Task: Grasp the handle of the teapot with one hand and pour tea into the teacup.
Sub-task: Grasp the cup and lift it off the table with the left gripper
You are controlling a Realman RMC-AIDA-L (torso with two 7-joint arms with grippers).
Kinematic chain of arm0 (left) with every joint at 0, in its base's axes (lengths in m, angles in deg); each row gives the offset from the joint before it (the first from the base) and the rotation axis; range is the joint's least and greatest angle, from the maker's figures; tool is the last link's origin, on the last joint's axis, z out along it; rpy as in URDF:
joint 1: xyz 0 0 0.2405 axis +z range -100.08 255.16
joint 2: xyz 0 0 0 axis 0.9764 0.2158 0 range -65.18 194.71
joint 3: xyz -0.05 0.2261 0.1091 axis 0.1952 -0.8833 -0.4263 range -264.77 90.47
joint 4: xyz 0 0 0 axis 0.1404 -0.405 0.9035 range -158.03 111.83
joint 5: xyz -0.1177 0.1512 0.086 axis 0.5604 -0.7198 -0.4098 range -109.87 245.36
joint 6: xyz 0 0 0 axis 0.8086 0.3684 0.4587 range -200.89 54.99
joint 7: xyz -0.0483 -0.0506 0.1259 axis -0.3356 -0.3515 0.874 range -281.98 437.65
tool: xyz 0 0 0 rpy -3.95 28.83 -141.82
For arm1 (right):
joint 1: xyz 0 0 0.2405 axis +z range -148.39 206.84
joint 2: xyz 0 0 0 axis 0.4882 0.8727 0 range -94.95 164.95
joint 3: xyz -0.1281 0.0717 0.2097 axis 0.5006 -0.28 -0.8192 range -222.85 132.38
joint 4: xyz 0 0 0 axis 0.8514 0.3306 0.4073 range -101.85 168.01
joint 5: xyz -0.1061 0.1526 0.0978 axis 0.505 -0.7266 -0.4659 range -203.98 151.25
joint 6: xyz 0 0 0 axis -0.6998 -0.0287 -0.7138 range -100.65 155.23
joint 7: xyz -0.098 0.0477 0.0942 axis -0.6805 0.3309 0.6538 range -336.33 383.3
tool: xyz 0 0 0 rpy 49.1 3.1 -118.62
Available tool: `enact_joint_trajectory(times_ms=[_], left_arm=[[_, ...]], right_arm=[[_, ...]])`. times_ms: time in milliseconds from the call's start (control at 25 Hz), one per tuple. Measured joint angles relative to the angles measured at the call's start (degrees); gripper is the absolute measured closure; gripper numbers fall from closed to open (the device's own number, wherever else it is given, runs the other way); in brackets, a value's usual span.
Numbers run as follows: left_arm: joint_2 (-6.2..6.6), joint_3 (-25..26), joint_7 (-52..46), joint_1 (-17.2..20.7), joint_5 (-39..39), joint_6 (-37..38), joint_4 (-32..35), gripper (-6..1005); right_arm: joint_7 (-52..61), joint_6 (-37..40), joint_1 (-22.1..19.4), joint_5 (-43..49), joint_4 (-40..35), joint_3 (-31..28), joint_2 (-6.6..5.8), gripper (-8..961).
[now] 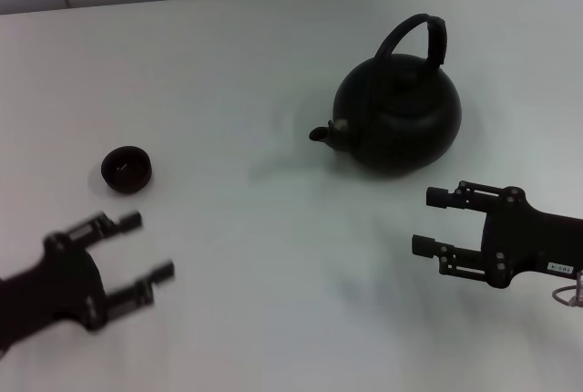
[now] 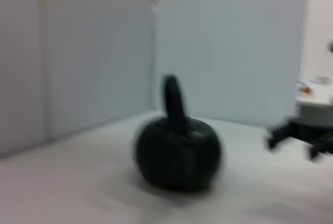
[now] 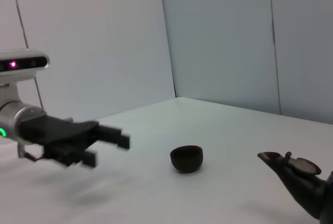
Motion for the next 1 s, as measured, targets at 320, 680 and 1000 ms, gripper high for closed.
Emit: enact_joint_trajectory(times_ms=[320, 680, 1000], left_arm=[[-4.24, 21.2, 3.7, -1.1, 0.1, -8.6, -0.5, 246], [-3.86, 21.4, 4.2, -2.2, -0.9, -10.2, -1.3, 246], [-4.03, 20.7, 4.6, -2.5, -8.2, -17.0, -0.6, 246]], right_arm=[[0.0, 0.2, 0.1, -0.5, 0.0, -0.1, 0.02, 275], [0.1, 0.1, 0.2, -0.6, -0.1, -0.2, 0.08, 275], [0.3, 0.0, 0.2, -0.6, -0.1, -0.2, 0.09, 274]])
